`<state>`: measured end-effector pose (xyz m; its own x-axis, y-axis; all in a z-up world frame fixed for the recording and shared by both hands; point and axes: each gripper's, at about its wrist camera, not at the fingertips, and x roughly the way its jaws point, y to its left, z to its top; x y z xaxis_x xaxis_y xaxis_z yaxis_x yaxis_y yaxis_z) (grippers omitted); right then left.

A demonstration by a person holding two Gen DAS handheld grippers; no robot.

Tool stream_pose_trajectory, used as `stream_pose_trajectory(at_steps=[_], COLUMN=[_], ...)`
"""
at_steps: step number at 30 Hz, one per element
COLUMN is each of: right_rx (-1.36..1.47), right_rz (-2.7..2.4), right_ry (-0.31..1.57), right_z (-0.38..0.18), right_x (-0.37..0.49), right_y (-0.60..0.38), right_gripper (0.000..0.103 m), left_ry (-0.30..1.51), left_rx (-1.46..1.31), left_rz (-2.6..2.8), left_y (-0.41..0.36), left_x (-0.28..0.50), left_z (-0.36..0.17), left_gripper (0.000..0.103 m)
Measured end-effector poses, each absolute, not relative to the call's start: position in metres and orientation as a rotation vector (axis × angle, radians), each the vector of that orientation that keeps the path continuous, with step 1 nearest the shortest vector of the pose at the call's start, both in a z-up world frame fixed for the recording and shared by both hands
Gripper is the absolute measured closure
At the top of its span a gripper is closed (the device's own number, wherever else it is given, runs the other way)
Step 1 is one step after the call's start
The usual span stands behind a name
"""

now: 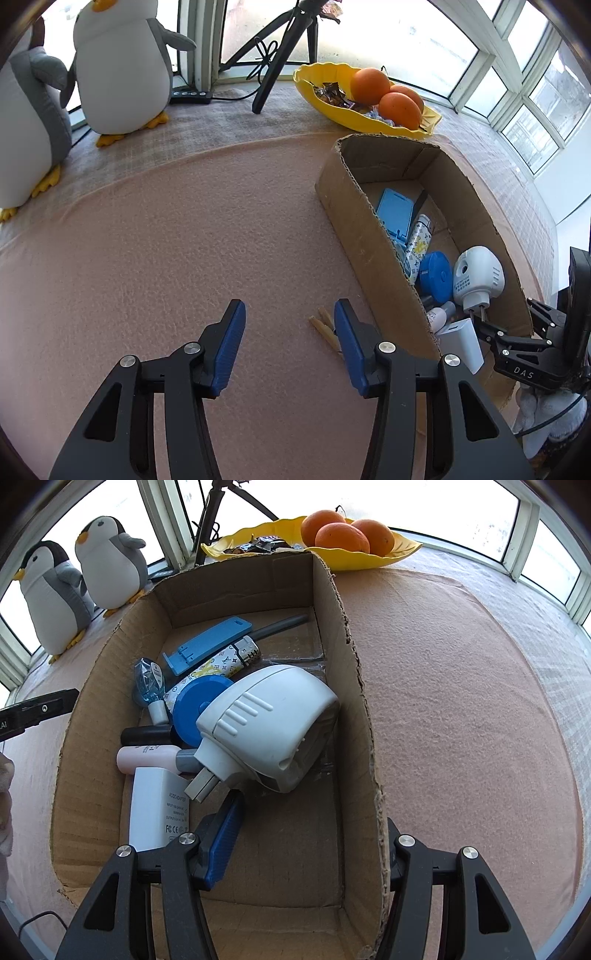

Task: Organize rigid objects
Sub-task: 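Move the left tool down to the wooden clothespin and grasp it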

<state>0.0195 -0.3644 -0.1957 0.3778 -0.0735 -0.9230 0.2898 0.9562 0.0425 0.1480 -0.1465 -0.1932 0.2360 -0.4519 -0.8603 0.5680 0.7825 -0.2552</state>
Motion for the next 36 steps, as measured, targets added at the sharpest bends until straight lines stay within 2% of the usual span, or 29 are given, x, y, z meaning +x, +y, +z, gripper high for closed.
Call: stream_pose_trajectory(at_steps=[8,17,25,36], right_rx=[0.216,0.223,0.224,0.223], right_rz=[-0.241,-0.245,-0.247,-0.245], right_ry=[1.162,1.162,1.162,1.162], right_z=[-0.197,-0.197,-0.197,-0.197], right_x=[0.019,0.018,0.018,0.018], right_y=[-0.366,-0.368,-0.369,-0.369], right_gripper=[0.045,0.044,0.044,0.044], left_ry=[1.162,1.143,1.082,1.061], left_rx=[0.152,0.292,0.458,0.321], left_rz=[-0.795,-0.849,-0.850,-0.706], left_y=[-0.161,-0.182,-0.164,-0.125], left_x=[0.158,0.154,0.125,0.103], left_z=[-0.207,-0.215,-0.216,-0.203], left_gripper=[0.066,0.066,0.066,0.065])
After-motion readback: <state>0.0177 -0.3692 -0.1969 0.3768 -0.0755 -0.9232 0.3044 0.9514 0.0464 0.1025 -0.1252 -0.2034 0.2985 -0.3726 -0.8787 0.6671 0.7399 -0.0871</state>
